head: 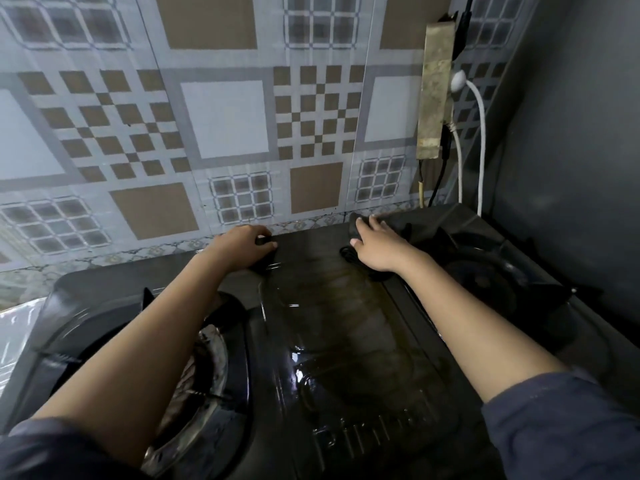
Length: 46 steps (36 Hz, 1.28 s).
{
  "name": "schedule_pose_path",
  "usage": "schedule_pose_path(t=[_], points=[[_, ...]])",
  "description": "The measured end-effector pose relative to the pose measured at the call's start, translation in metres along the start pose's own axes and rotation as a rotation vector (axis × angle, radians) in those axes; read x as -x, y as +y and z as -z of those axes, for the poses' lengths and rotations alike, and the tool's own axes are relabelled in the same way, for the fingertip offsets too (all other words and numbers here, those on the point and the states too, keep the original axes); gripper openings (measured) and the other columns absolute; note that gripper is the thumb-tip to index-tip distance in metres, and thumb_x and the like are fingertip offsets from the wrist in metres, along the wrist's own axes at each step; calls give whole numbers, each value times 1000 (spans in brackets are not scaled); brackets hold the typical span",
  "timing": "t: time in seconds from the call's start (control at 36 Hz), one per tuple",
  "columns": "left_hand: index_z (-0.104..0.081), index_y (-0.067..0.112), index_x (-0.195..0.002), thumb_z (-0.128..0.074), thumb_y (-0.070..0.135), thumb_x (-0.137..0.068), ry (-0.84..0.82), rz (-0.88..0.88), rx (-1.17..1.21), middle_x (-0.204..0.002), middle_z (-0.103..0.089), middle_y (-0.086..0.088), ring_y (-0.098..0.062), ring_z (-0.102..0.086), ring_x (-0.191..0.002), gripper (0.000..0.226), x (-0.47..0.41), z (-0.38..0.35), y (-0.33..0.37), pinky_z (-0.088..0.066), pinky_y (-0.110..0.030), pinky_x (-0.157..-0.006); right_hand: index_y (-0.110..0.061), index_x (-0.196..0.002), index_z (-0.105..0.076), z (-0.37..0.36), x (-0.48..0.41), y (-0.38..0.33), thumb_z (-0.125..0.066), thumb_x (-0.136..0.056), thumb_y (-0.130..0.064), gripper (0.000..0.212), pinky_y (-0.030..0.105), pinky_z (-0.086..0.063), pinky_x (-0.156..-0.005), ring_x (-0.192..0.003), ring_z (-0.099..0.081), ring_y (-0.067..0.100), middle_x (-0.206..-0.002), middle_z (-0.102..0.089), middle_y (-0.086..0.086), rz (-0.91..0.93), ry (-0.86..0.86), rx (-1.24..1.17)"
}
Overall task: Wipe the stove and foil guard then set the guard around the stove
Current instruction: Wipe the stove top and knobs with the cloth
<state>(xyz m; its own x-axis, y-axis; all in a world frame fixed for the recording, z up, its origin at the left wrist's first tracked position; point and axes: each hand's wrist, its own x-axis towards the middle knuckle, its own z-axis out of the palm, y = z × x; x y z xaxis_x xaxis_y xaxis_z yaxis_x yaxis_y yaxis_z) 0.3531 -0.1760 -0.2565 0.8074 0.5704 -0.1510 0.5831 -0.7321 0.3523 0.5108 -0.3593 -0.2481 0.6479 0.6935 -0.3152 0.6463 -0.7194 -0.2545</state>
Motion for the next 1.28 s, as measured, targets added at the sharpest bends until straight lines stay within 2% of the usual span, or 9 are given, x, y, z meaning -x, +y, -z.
schedule_pose_path(t=[0.31, 0.5, 0.69, 0.83, 0.94, 1.11, 1.28], points=[[-45, 15, -133, -49, 40, -93, -2, 24, -63, -130, -47, -17, -34, -47, -119, 47, 27, 12, -33, -38, -41, -98, -17, -149, -5, -35, 24, -46, -21, -101, -32, 53, 41, -5, -117, -145, 4, 30, -158, 7, 8, 39, 117, -80], [-47, 16, -130, -49, 43, -91, -1, 60, -89, -127, -49, -18, -36, -48, -117, 47, 42, 20, -60, -40, -45, -100, -21, -149, -10, -55, 35, -70, -20, -100, -42, 55, 41, -4, -117, -146, 2, 27, -159, 3, 5, 97, 172, -82], [-45, 14, -132, -47, 44, -92, 20, 90, -127, -132, -46, -19, -36, -45, -121, 50, 58, 25, -82, -39, -44, -101, -24, -149, -14, -69, 45, -95, -26, -99, -35, 52, 37, -5, -118, -146, 0, 19, -159, -2, -3, 229, 171, -82], [-44, 13, -134, -45, 40, -94, 35, 47, -169, -136, -44, -17, -35, -42, -124, 49, 67, 24, -83, -36, -42, -103, -29, -147, -21, -75, 51, -107, -29, -99, -30, 49, 35, -8, -117, -146, -4, 13, -158, -8, -9, 363, 161, -89], [-44, 11, -134, -45, 37, -94, 33, 3, -176, -137, -44, -16, -34, -41, -126, 48, 70, 20, -76, -36, -43, -104, -31, -144, -28, -76, 56, -107, -31, -99, -26, 46, 31, -7, -117, -145, -7, 9, -157, -14, -11, 474, 135, -84], [-47, 8, -130, -50, 37, -92, 25, -25, -150, -137, -45, -16, -32, -42, -127, 48, 69, 14, -65, -35, -41, -105, -32, -140, -37, -71, 61, -87, -38, -96, -17, 47, 34, -14, -119, -143, -13, 5, -153, -24, -14, 599, 66, -123], [-49, 7, -129, -51, 33, -92, 45, 1, -136, -135, -47, -16, -32, -43, -125, 45, 66, 12, -57, -36, -40, -103, -39, -140, -32, -61, 60, -57, -37, -96, -24, 46, 36, -19, -116, -142, -17, 3, -153, -23, -18, 590, 94, -32]])
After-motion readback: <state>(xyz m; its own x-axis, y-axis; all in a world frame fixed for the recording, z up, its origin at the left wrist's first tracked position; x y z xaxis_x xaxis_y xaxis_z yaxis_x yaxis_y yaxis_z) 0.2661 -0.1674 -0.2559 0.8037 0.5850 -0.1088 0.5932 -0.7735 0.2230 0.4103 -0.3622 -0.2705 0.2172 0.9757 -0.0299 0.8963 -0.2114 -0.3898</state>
